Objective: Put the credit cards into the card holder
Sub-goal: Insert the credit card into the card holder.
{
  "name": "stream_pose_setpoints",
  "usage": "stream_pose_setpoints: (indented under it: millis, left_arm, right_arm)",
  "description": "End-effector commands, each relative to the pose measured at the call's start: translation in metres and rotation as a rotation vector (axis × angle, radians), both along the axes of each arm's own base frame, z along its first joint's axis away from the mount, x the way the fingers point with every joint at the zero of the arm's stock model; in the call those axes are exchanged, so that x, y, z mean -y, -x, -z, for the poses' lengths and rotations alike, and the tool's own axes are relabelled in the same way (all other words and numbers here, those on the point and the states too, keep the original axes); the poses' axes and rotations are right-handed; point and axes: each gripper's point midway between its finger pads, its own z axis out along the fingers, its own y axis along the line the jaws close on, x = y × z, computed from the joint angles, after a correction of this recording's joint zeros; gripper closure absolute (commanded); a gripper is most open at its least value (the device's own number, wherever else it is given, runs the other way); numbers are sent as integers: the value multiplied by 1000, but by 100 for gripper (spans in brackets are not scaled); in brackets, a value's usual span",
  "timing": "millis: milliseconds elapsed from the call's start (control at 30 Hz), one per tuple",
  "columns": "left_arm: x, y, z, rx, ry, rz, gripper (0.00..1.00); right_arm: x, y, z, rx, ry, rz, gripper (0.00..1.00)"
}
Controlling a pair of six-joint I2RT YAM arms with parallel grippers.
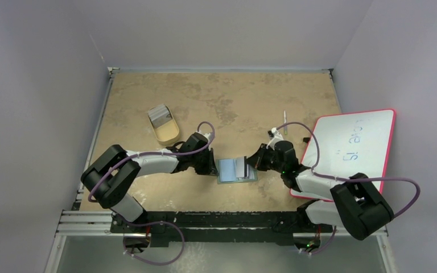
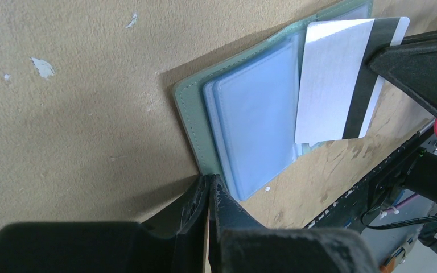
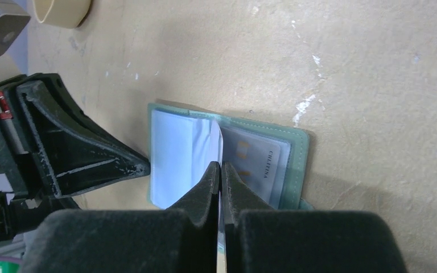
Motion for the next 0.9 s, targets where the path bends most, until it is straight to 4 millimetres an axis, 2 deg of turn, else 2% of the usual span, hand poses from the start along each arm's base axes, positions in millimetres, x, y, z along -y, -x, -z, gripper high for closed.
stream_pose_setpoints:
  millis: [0,267,867]
  left_arm:
    - [-11,2,14,4,-74,-5,97]
    - [-10,1,14,2,-73,-8,98]
    - [-10,2,15,-1,-76,-9,98]
  right_arm:
    - [-9,-2,-9,68,-18,-86,100]
    - [-21,8,-9,76,-86,-164,100]
    - [-19,12,8,-19,-118,-100,100]
